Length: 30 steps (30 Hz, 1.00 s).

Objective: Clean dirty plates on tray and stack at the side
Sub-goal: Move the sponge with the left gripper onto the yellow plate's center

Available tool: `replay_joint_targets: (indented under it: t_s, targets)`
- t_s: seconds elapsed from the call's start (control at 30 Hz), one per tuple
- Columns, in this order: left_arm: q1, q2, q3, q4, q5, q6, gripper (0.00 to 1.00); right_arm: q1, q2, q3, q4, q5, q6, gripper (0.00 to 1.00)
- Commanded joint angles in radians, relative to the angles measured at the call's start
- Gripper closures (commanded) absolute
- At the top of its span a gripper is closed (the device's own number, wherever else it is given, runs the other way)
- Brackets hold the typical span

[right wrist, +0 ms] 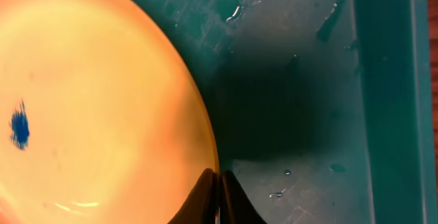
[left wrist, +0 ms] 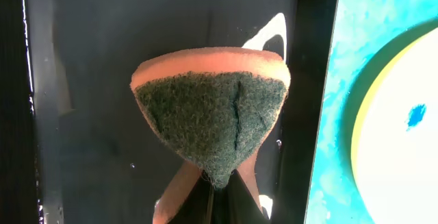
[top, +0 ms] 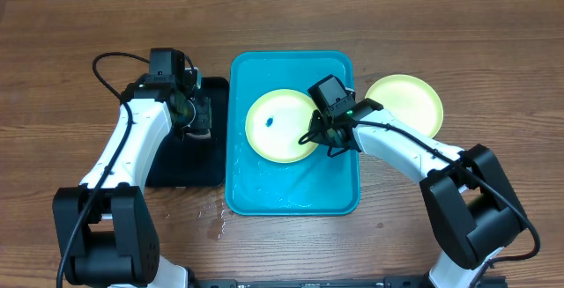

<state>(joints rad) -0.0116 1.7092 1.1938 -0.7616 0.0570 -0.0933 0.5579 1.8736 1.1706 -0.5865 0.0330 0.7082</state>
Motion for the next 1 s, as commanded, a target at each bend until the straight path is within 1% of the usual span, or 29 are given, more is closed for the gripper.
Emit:
replay_joint_targets:
  t_s: [0.0, 0.13, 0.23, 0.27, 0.3, 0.37, 0.43, 0.5, 0.53, 0.6, 0.67, 0.7, 0.8, 0.9, 0.97]
  targets:
    - [-0.002, 0.009, 0.023, 0.004, -0.008, 0.019, 0.96, -0.005, 0.002, 0.002, -0.003, -0.025, -0.001, 0.96]
    - [-0.003, 0.009, 0.067, -0.035, -0.096, 0.019, 0.96, -0.04, 0.002, 0.037, -0.06, -0.063, -0.003, 0.96]
    - [-0.004, 0.01, 0.114, -0.077, -0.122, 0.02, 0.96, -0.059, 0.002, 0.038, -0.071, -0.092, -0.005, 0.95]
    - [-0.004, 0.009, 0.134, -0.095, -0.129, 0.02, 0.96, -0.061, 0.002, 0.038, -0.072, -0.099, -0.005, 0.9]
    - [-0.004, 0.009, 0.16, -0.116, -0.136, 0.019, 0.96, -0.061, 0.002, 0.038, -0.074, -0.105, -0.005, 0.82]
    - [-0.004, 0.009, 0.208, -0.155, -0.134, 0.019, 0.96, -0.059, 0.002, 0.038, -0.074, -0.106, -0.005, 0.81]
    - [-0.008, 0.01, 0.26, -0.197, -0.101, 0.018, 0.96, -0.053, 0.002, 0.037, -0.072, -0.106, -0.005, 0.81]
    - [-0.018, 0.009, 0.304, -0.235, -0.037, 0.008, 0.96, -0.048, 0.002, 0.034, -0.065, -0.106, -0.005, 0.81]
    - [-0.024, 0.009, 0.318, -0.246, 0.011, -0.004, 0.96, -0.048, 0.002, 0.032, -0.062, -0.106, -0.005, 0.82]
    - [-0.043, 0.009, 0.327, -0.256, 0.151, -0.019, 0.96, -0.048, 0.002, 0.028, -0.056, -0.106, -0.005, 0.82]
    - [-0.07, 0.012, 0.321, -0.254, 0.284, -0.019, 0.96, -0.047, 0.003, 0.027, -0.055, -0.107, -0.004, 0.88]
    - [-0.091, 0.013, 0.315, -0.253, 0.316, -0.019, 0.96, -0.048, 0.003, 0.027, -0.055, -0.107, -0.004, 0.92]
    - [-0.152, 0.025, 0.306, -0.248, 0.309, -0.019, 0.96, -0.047, 0.003, 0.027, -0.053, -0.123, -0.005, 0.96]
    - [-0.222, 0.047, 0.293, -0.224, 0.275, -0.021, 0.96, -0.047, 0.003, 0.027, -0.054, -0.14, -0.005, 0.96]
    - [-0.261, 0.068, 0.291, -0.214, 0.23, -0.045, 0.96, -0.047, 0.003, 0.027, -0.055, -0.14, -0.005, 0.96]
